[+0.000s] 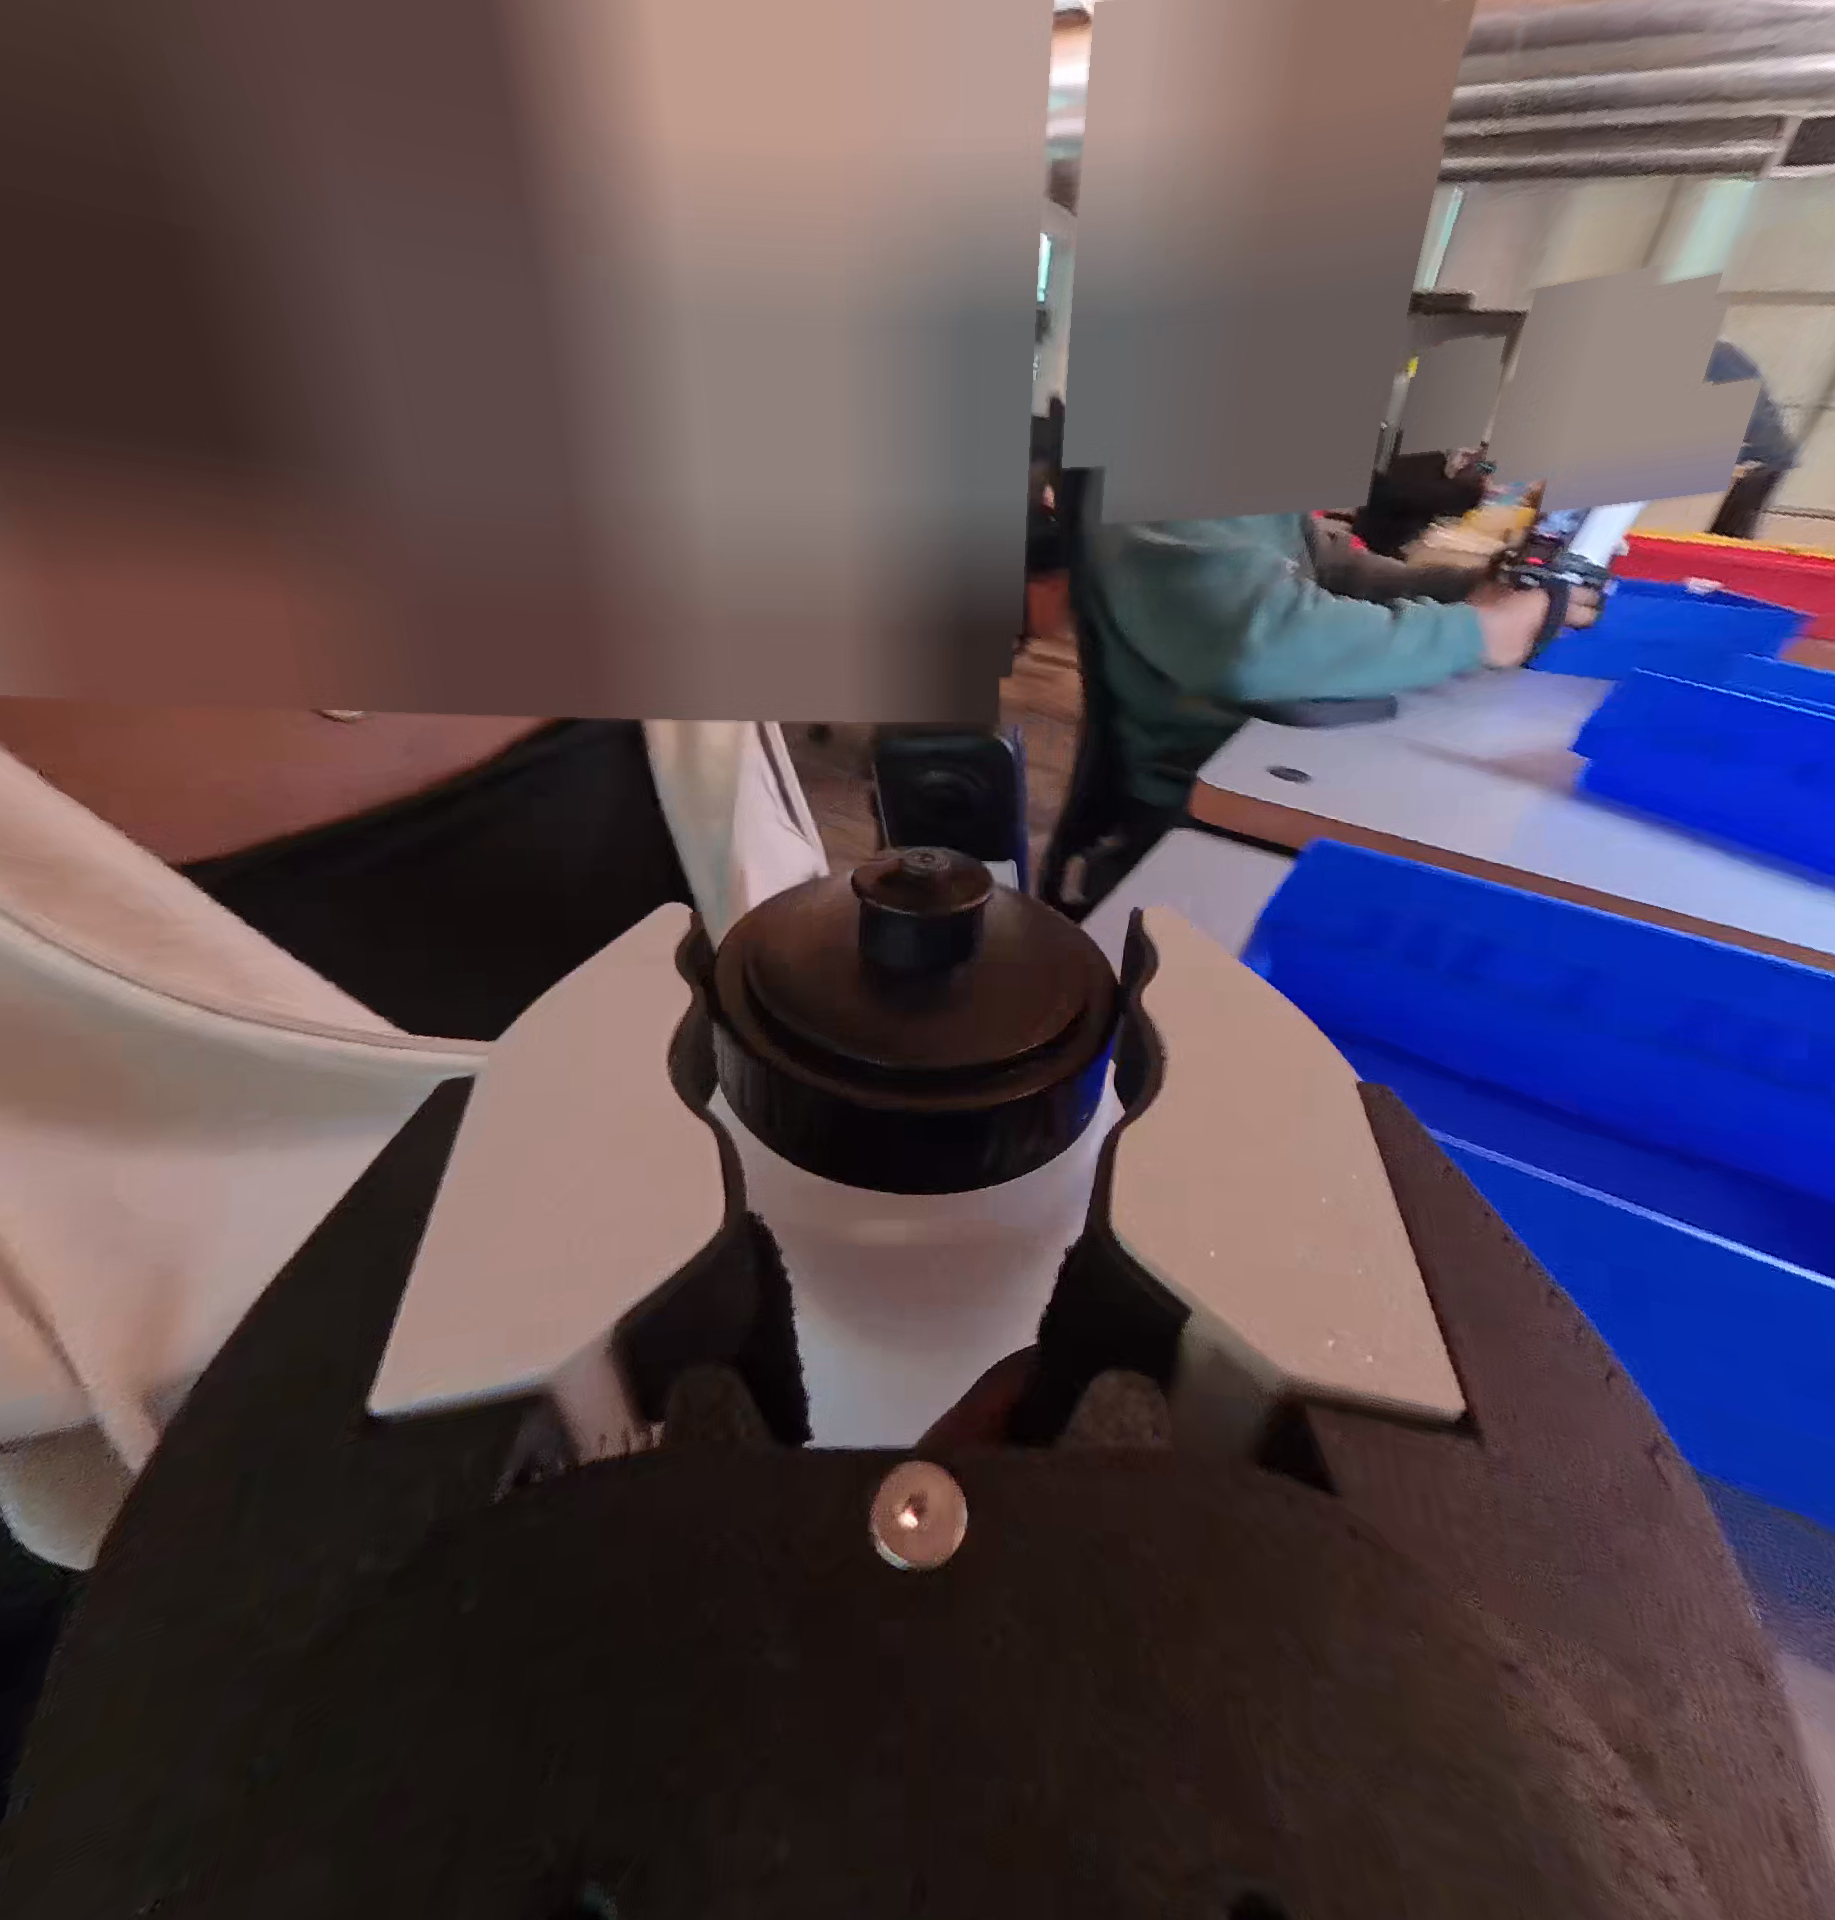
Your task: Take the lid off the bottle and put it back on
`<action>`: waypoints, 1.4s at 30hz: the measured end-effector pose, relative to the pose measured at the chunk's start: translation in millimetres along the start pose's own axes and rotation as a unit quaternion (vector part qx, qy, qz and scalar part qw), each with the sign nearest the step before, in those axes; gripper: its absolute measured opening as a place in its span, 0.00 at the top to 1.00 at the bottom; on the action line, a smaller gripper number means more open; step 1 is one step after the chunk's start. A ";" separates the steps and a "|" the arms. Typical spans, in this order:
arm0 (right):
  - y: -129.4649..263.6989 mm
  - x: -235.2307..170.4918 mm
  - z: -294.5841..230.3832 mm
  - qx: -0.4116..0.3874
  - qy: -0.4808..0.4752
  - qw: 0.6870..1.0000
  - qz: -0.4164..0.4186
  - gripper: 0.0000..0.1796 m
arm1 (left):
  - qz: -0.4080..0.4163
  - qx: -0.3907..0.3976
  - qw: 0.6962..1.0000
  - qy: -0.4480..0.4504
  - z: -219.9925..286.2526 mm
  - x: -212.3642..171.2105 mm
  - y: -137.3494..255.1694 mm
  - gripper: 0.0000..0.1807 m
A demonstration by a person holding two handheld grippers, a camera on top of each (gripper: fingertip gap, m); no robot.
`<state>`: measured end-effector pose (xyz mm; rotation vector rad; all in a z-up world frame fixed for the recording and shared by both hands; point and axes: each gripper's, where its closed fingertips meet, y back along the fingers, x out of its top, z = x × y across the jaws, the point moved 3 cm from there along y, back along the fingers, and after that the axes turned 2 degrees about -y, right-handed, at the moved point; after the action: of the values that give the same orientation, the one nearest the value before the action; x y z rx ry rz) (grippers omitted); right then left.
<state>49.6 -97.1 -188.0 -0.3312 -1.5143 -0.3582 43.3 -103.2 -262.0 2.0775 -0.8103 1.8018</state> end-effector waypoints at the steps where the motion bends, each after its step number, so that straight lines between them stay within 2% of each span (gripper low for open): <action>1: 1.0 0.5 2.8 0.005 -0.014 1.000 0.014 0.58 | -0.001 0.004 1.000 0.005 -1.8 -0.4 -0.1 0.50; 3: 3.1 0.9 9.6 -0.035 -0.047 0.998 0.036 0.55 | -0.004 0.020 1.000 0.001 -6.0 -0.9 0.7 0.50; 4: 5.2 1.3 14.7 -0.086 -0.055 0.994 0.047 0.48 | -0.004 0.028 1.000 -0.004 -7.2 -1.0 1.2 0.50; 6: 11.8 1.2 17.6 -0.191 -0.043 0.979 0.052 0.43 | -0.005 0.036 0.999 -0.006 -7.9 -1.1 1.6 0.50; 10: 6.4 0.3 3.7 -0.352 -0.019 0.936 0.017 0.44 | -0.007 0.048 0.999 -0.007 -10.0 -1.5 1.4 0.50; 13: -0.6 2.4 -1.3 -0.435 0.015 0.900 -0.017 0.55 | -0.008 0.050 0.999 -0.011 -9.6 -1.4 1.4 0.50; 15: -1.2 2.0 0.5 -0.437 0.022 0.899 -0.040 0.63 | -0.007 0.048 0.999 -0.007 -10.1 -1.3 2.1 0.50; 17: -0.4 2.9 1.8 -0.383 -0.003 0.923 -0.042 0.63 | -0.006 0.042 0.999 -0.004 -9.8 -1.1 2.4 0.51; 22: 4.1 3.2 -2.6 -0.148 0.013 0.988 -0.032 0.63 | 0.000 0.006 1.000 -0.010 -1.5 0.4 0.7 0.51; 24: 5.0 3.5 -10.8 -0.040 0.049 0.998 -0.008 0.63 | 0.005 -0.010 1.000 -0.021 4.0 1.5 -0.9 0.51; 26: 6.5 3.0 -5.6 -0.001 0.035 0.999 0.007 0.63 | 0.003 -0.004 1.000 -0.005 0.3 0.1 -0.7 0.51; 29: 6.3 4.0 7.4 -0.054 0.019 0.998 0.023 0.63 | 0.001 0.019 1.000 0.011 -8.2 -1.0 2.4 0.51; 31: 11.0 8.9 16.0 -0.159 0.003 0.986 0.041 0.51 | -0.004 0.032 0.999 0.000 -9.1 -1.5 2.6 0.51; 33: 15.7 9.2 17.9 -0.260 -0.043 0.964 0.044 0.48 | -0.006 0.046 0.999 0.000 -11.5 -1.9 2.5 0.51; 35: 13.4 7.4 10.9 -0.333 -0.090 0.937 0.051 0.49 | -0.009 0.061 0.998 -0.003 -14.7 -2.5 2.8 0.51; 38: 2.1 0.8 2.4 -0.412 -0.067 0.908 0.020 0.49 | -0.010 0.068 0.998 -0.008 -14.6 -2.5 2.8 0.51; 40: -0.4 -4.0 5.7 -0.447 -0.030 0.894 -0.021 0.58 | -0.010 0.067 0.998 -0.007 -14.6 -2.6 3.0 0.51; 42: -0.4 -4.2 7.9 -0.427 -0.013 0.903 -0.040 0.60 | -0.006 0.057 0.998 0.000 -14.3 -2.0 4.4 0.51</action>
<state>42.2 -94.0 -191.9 -0.9632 -1.3241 -1.0907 29.0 -98.6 -262.0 2.1472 -0.7098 1.8826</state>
